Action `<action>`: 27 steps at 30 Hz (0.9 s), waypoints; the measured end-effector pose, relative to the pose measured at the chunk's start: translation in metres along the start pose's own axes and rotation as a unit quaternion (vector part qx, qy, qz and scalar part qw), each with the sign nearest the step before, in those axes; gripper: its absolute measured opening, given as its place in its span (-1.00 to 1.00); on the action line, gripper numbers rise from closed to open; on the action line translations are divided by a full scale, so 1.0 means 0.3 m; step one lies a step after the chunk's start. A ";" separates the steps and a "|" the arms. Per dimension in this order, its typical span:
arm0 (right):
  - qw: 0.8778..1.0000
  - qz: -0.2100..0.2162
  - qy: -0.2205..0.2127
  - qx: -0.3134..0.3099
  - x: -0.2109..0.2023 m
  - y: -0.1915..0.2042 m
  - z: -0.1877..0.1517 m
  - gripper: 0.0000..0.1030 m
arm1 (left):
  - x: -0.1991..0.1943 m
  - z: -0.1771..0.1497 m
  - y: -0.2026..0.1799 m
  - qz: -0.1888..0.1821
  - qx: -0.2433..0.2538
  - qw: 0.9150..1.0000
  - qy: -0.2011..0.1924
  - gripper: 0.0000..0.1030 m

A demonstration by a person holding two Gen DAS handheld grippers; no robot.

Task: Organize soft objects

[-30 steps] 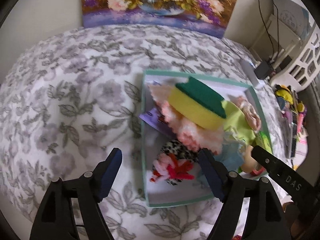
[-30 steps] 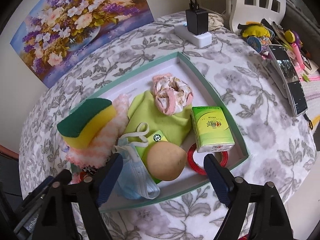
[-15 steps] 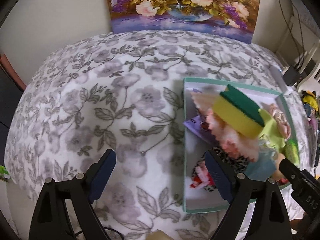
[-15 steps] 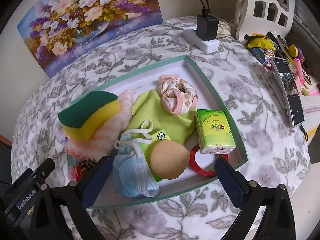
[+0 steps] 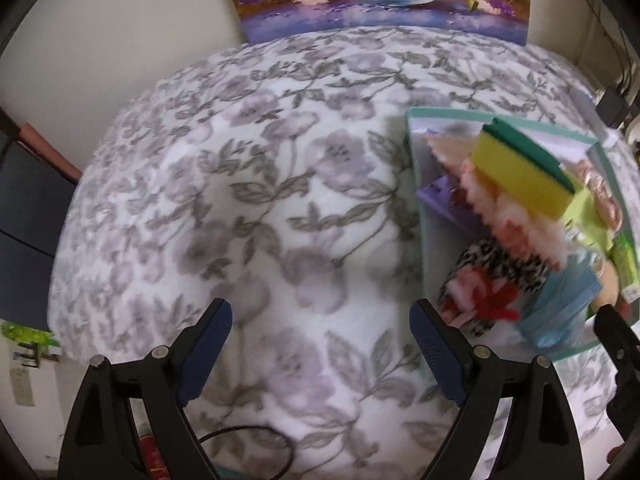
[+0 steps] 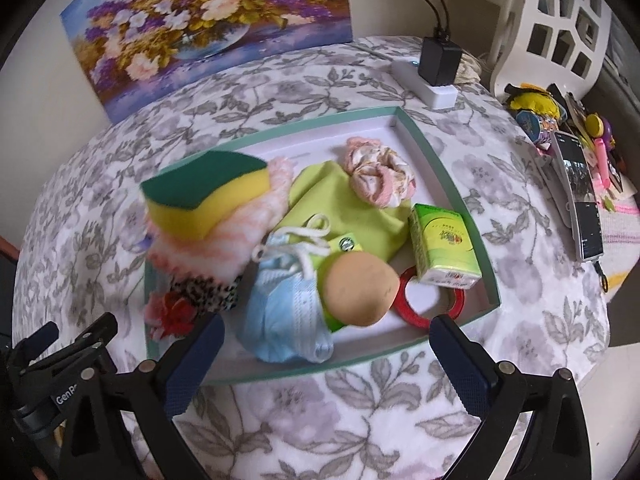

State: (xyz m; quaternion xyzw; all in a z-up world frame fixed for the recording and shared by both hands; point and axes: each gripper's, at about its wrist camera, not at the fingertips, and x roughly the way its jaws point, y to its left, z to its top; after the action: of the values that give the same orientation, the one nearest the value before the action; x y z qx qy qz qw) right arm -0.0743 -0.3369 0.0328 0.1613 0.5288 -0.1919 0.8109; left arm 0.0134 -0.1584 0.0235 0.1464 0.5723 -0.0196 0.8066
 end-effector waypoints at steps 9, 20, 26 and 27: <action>0.999 0.005 0.013 -0.041 -0.029 0.057 -0.081 1.00 | -0.072 -0.076 0.030 0.013 0.031 0.999 -0.017 0.76; 0.998 -0.004 0.005 -0.062 -0.063 0.087 -0.116 1.00 | -0.117 -0.128 0.073 0.018 0.026 0.999 -0.028 0.76; 0.998 -0.003 -0.004 -0.063 -0.090 0.090 -0.122 1.00 | -0.132 -0.134 0.100 0.013 0.013 0.999 -0.034 0.76; 0.998 -0.003 -0.006 -0.062 -0.095 0.089 -0.123 1.00 | -0.135 -0.135 0.103 0.013 0.011 0.999 -0.034 0.76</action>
State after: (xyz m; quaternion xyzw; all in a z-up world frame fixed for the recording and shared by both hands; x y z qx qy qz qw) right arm -0.1013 -0.2923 0.0463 0.1076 0.5352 -0.1624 0.8220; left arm -0.0316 -0.1239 0.0555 0.1621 0.5422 -0.0210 0.8242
